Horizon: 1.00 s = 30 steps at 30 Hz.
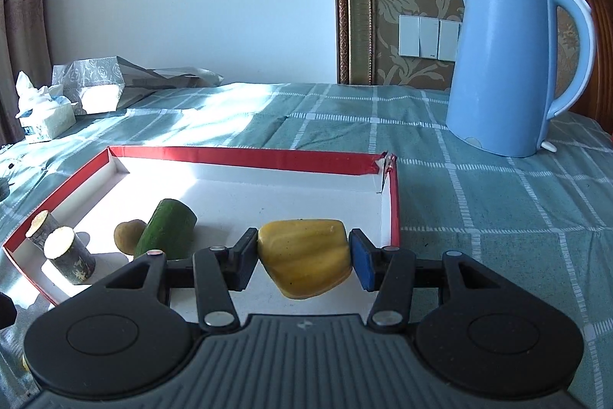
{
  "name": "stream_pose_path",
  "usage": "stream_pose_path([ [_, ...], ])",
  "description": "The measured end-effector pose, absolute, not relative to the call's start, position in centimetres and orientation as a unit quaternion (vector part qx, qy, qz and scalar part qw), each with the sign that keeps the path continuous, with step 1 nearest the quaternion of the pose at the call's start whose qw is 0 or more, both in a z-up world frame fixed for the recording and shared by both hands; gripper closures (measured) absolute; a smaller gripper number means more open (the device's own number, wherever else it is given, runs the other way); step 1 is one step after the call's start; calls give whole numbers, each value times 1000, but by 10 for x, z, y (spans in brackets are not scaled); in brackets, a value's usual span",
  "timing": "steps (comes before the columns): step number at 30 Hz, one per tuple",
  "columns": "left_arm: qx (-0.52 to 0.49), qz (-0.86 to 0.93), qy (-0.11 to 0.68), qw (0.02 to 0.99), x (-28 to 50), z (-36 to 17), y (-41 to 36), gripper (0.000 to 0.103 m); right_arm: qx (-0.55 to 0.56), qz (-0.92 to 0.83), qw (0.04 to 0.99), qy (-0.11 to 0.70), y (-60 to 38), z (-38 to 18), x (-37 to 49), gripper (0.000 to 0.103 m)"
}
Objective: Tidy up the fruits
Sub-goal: 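Carry the yellow pepper into the tray and open the right tool, then move the right tool to a green tomato and close on it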
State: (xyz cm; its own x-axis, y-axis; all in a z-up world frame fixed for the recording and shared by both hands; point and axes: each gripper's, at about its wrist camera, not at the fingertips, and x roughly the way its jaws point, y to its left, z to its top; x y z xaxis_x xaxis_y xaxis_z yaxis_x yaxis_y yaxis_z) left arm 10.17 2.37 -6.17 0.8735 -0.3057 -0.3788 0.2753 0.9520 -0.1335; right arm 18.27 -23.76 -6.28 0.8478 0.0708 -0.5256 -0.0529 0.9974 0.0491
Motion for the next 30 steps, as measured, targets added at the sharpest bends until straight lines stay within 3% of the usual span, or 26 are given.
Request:
stream_pose_path([
  [12,-35,-149,199,968,101,-61,22,0,40,34,966,253,-244,-70,182,49],
  [16,-23,-156,192,969,98,-61,19,0,89,60,969,221,-256,-69,172,21],
  [17,-21,-158,190,969,97,-61,18,0,107,59,970,210,-261,-68,168,19],
  [26,-23,-162,182,970,96,-60,18,0,160,65,972,160,-282,-58,144,17],
  [30,-26,-166,186,968,96,-60,19,0,205,57,958,192,-303,-47,121,17],
])
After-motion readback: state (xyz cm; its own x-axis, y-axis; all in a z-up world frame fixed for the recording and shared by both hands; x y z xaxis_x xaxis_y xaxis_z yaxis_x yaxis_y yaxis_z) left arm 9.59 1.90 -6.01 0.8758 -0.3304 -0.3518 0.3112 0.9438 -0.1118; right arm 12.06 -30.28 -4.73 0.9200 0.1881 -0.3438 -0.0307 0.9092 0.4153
